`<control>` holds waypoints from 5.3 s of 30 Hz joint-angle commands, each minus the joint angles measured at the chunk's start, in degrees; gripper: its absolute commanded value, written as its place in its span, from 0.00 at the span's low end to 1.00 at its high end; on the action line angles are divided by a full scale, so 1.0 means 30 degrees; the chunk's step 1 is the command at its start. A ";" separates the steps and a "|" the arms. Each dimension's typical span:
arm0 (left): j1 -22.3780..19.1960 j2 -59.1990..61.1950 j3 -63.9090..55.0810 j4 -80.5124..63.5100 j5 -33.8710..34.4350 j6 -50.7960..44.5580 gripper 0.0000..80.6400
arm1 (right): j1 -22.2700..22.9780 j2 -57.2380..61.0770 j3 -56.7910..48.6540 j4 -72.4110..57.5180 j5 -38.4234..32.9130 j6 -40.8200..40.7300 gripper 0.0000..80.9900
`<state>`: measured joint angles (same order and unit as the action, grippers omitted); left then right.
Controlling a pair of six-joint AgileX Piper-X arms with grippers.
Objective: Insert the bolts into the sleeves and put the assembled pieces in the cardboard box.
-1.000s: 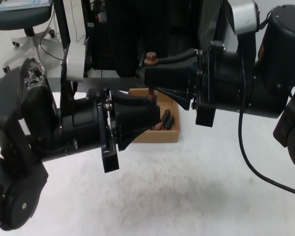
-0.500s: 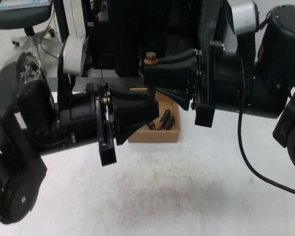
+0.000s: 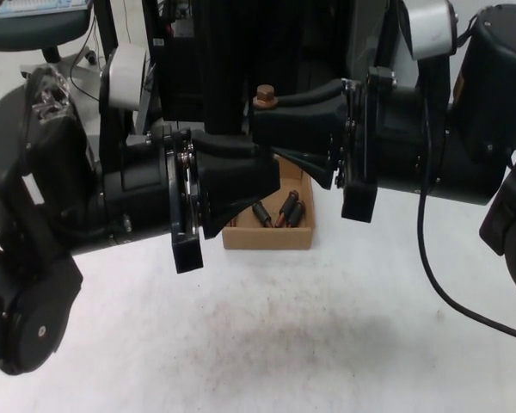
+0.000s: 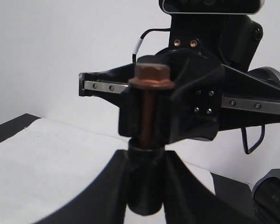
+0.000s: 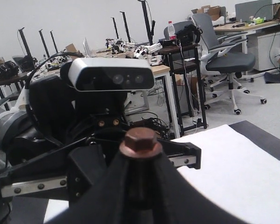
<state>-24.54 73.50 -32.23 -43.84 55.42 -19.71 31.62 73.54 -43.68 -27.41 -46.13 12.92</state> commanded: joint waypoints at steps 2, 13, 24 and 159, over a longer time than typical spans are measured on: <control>0.0129 -0.0209 -0.0468 -0.0585 -0.0286 -0.0158 0.00 | 0.0124 -0.0121 -0.0027 0.0493 -0.0757 0.0676 0.44; 0.0129 -0.0209 -0.0468 -0.0585 -0.0067 -0.0158 0.00 | 0.0124 -0.0121 -0.0027 0.0493 -0.0172 0.1342 0.57; 0.0129 -0.0209 -0.0468 0.0346 0.0400 0.0088 0.00 | 0.0084 -0.0121 -0.0027 -0.3799 -0.0031 0.3668 0.57; 0.0352 -1.6065 -0.6533 3.2677 -2.1443 0.6743 0.00 | -1.0337 -1.5908 0.0252 2.8684 1.0716 -0.8319 0.01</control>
<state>-23.71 33.43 -59.30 58.28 -5.62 4.19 0.77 27.73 -43.36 56.20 -18.27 -8.76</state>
